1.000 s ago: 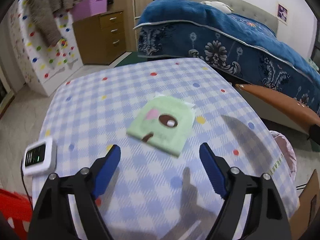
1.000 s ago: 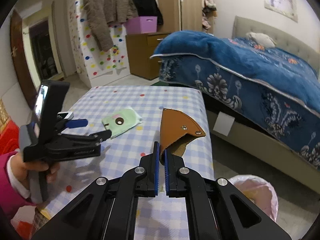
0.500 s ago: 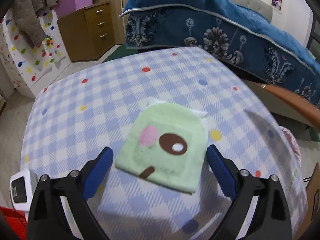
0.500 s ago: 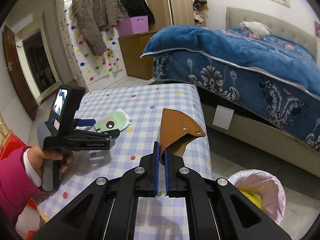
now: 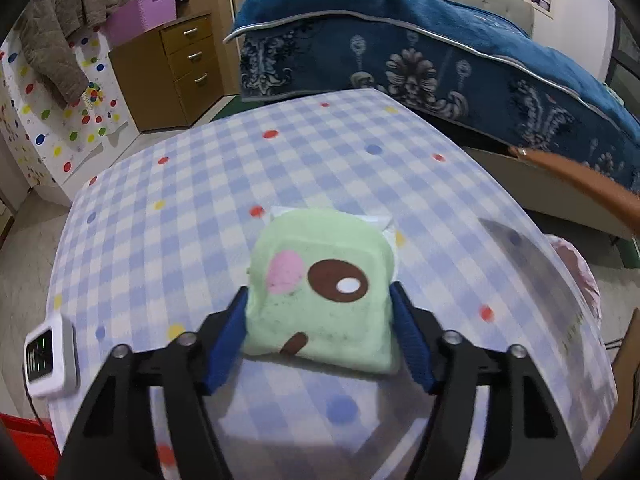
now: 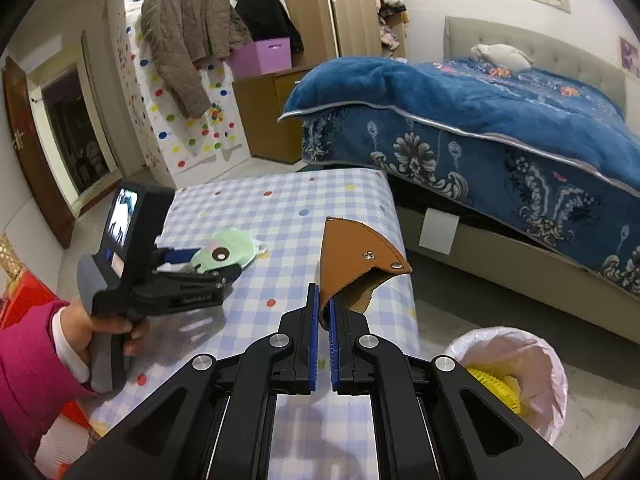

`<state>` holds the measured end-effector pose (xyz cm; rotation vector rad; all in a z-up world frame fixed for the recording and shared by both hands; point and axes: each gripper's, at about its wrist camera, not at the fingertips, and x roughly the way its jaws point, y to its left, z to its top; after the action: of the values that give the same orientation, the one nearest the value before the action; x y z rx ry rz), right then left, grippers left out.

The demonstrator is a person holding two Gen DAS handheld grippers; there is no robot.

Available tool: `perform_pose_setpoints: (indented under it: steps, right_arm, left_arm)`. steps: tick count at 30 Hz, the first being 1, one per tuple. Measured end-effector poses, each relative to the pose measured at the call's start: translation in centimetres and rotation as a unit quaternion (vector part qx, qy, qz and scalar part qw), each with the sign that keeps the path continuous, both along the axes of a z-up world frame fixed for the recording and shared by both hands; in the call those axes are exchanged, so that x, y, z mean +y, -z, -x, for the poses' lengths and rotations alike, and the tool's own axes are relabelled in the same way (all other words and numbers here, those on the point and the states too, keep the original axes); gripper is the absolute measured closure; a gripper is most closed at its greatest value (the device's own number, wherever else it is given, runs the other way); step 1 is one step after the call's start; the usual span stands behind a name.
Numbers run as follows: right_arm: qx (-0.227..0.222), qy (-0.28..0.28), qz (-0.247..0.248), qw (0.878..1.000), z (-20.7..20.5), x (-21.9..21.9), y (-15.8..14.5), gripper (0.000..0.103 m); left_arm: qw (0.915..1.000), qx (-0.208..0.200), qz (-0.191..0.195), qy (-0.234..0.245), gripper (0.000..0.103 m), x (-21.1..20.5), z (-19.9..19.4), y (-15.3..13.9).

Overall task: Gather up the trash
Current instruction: 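Grasp the green cloth pouch with the left gripper while the right holds the sheath, then open both grippers over the pink bin to drop the pouch and sheath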

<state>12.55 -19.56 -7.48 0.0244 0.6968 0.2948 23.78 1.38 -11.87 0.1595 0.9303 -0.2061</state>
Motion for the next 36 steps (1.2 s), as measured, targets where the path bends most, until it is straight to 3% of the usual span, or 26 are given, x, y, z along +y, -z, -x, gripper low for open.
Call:
perform_pose_setpoints:
  steps: [5, 10, 16, 20, 28, 36]
  right_arm:
    - [0.000, 0.009, 0.003, 1.000, 2.3, -1.1, -0.1, 0.099]
    - [0.001, 0.024, 0.002, 1.000, 4.6, -2.9, 0.0, 0.099]
    - [0.000, 0.054, 0.002, 0.999, 6.9, -5.8, 0.2, 0.099]
    - [-0.004, 0.078, 0.008, 0.997, 8.4, -8.1, 0.2, 0.099]
    - [0.002, 0.132, 0.019, 0.991, 10.9, -13.5, 0.5, 0.099]
    - [0.034, 0.166, 0.036, 0.985, 10.5, -16.6, 2.8, 0.099]
  left_arm:
    - [0.9994, 0.007, 0.034, 0.009, 0.042, -0.8, 4.1, -0.9]
    - [0.9968, -0.014, 0.073, 0.030, 0.042, -3.0, 9.3, -3.3]
    - [0.9937, -0.044, 0.070, 0.075, 0.042, -8.1, 13.0, -5.0]
    - [0.9894, -0.057, 0.071, 0.113, 0.042, -11.8, 14.1, -5.6]
    - [0.9815, -0.048, 0.074, 0.170, 0.042, -18.8, 14.2, -4.8]
    - [0.9773, -0.036, 0.061, 0.200, 0.041, -23.7, 13.0, -3.5]
